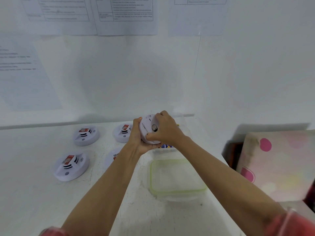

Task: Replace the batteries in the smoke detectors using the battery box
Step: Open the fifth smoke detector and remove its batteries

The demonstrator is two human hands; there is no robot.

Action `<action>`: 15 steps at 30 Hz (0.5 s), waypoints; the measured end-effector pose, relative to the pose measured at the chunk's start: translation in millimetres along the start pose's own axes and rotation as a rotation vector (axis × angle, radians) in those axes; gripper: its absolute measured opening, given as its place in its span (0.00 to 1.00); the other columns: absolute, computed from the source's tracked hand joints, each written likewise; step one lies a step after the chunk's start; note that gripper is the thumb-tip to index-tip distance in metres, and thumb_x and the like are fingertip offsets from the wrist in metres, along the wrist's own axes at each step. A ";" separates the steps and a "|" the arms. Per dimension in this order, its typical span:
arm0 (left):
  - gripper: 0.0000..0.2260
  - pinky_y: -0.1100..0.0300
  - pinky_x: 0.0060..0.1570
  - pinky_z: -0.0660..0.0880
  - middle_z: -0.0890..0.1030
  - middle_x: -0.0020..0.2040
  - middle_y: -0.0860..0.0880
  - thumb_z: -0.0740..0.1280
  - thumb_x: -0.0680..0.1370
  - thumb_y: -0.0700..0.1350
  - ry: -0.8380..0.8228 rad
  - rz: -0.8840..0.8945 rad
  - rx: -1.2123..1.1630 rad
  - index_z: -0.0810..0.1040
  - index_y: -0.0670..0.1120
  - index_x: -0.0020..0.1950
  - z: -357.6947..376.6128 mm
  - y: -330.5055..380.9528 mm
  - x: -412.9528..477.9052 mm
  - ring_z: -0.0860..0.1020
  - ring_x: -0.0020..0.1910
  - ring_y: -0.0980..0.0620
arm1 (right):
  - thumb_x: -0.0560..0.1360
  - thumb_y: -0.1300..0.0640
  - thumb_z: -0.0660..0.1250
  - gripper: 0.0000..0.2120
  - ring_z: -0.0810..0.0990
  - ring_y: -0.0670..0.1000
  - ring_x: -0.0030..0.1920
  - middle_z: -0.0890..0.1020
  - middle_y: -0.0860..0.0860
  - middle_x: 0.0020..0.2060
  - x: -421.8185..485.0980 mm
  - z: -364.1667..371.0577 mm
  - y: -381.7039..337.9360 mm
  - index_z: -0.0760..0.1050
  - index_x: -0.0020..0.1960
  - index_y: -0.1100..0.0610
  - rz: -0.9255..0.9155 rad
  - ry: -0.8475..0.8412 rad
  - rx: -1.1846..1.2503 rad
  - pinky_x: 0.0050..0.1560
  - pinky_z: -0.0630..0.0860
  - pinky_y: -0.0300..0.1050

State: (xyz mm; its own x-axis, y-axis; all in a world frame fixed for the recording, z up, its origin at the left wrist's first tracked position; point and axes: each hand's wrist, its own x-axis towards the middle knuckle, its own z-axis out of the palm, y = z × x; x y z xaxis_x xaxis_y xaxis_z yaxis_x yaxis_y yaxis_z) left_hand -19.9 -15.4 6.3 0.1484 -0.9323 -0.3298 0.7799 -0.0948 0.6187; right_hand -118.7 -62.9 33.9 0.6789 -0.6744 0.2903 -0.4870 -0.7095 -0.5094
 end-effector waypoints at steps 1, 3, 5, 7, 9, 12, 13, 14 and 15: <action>0.20 0.46 0.49 0.73 0.80 0.47 0.43 0.60 0.73 0.59 0.005 0.001 -0.007 0.76 0.45 0.53 0.7 0.2 0.5 0.77 0.48 0.44 | 0.55 0.45 0.63 0.22 0.62 0.45 0.34 0.66 0.51 0.41 0.1 -1.3 -0.5 0.65 0.42 0.59 -0.007 -0.001 -0.006 0.31 0.57 0.32; 0.20 0.45 0.51 0.73 0.80 0.47 0.43 0.60 0.73 0.59 0.014 0.010 -0.008 0.75 0.45 0.55 2.6 1.2 1.5 0.76 0.49 0.44 | 0.55 0.45 0.63 0.22 0.61 0.44 0.33 0.66 0.51 0.41 0.6 -3.9 -0.4 0.65 0.42 0.59 -0.019 0.007 -0.009 0.31 0.57 0.32; 0.20 0.45 0.52 0.72 0.80 0.47 0.43 0.60 0.73 0.59 0.016 0.018 0.001 0.75 0.45 0.55 3.7 2.6 2.1 0.76 0.48 0.44 | 0.56 0.44 0.64 0.22 0.61 0.45 0.33 0.66 0.52 0.41 2.0 -5.8 -0.4 0.65 0.42 0.59 -0.028 0.015 -0.007 0.31 0.57 0.32; 0.20 0.45 0.51 0.73 0.80 0.46 0.43 0.60 0.73 0.59 0.006 0.025 0.007 0.76 0.45 0.54 2.5 5.0 2.8 0.77 0.47 0.44 | 0.59 0.45 0.68 0.22 0.63 0.48 0.36 0.66 0.52 0.41 4.2 -5.8 -0.7 0.67 0.43 0.60 -0.038 0.004 -0.019 0.31 0.58 0.32; 0.21 0.44 0.52 0.73 0.80 0.47 0.43 0.59 0.73 0.60 -0.005 0.034 0.017 0.76 0.46 0.56 0.6 7.7 3.9 0.77 0.48 0.44 | 0.64 0.47 0.71 0.21 0.66 0.50 0.39 0.66 0.52 0.43 6.3 -3.8 0.8 0.68 0.45 0.60 -0.031 -0.007 -0.008 0.32 0.59 0.31; 0.21 0.44 0.52 0.73 0.80 0.48 0.43 0.58 0.74 0.60 -0.017 0.060 0.055 0.76 0.46 0.55 0.3 12.9 5.6 0.77 0.49 0.44 | 0.66 0.50 0.73 0.25 0.68 0.49 0.46 0.67 0.51 0.49 7.3 -4.0 1.7 0.69 0.57 0.60 0.031 -0.014 0.136 0.37 0.64 0.35; 0.21 0.45 0.52 0.73 0.80 0.48 0.44 0.57 0.74 0.60 -0.024 0.063 0.060 0.77 0.46 0.54 1.2 14.7 5.8 0.77 0.48 0.44 | 0.66 0.52 0.74 0.28 0.68 0.49 0.48 0.67 0.51 0.51 8.2 -5.3 1.8 0.68 0.61 0.59 0.057 -0.010 0.189 0.41 0.65 0.36; 0.21 0.45 0.51 0.73 0.80 0.48 0.43 0.56 0.74 0.60 -0.024 0.065 0.066 0.77 0.46 0.53 1.8 16.0 6.1 0.77 0.48 0.44 | 0.65 0.52 0.75 0.30 0.68 0.48 0.49 0.67 0.50 0.51 9.0 -7.1 2.2 0.67 0.62 0.59 0.079 -0.004 0.225 0.44 0.65 0.37; 0.21 0.45 0.51 0.72 0.80 0.49 0.43 0.56 0.74 0.60 -0.019 0.065 0.077 0.78 0.46 0.52 1.7 16.4 6.5 0.77 0.48 0.44 | 0.65 0.52 0.75 0.30 0.68 0.48 0.50 0.68 0.50 0.51 9.5 -8.5 2.8 0.67 0.62 0.59 0.091 0.001 0.243 0.46 0.65 0.38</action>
State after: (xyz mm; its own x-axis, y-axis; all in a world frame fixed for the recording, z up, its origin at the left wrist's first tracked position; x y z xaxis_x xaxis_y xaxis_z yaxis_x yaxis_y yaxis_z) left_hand -7.2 -23.6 15.5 0.1851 -0.9438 -0.2739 0.7198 -0.0596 0.6916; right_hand -118.4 -73.0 42.1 0.6380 -0.7334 0.2348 -0.3995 -0.5759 -0.7133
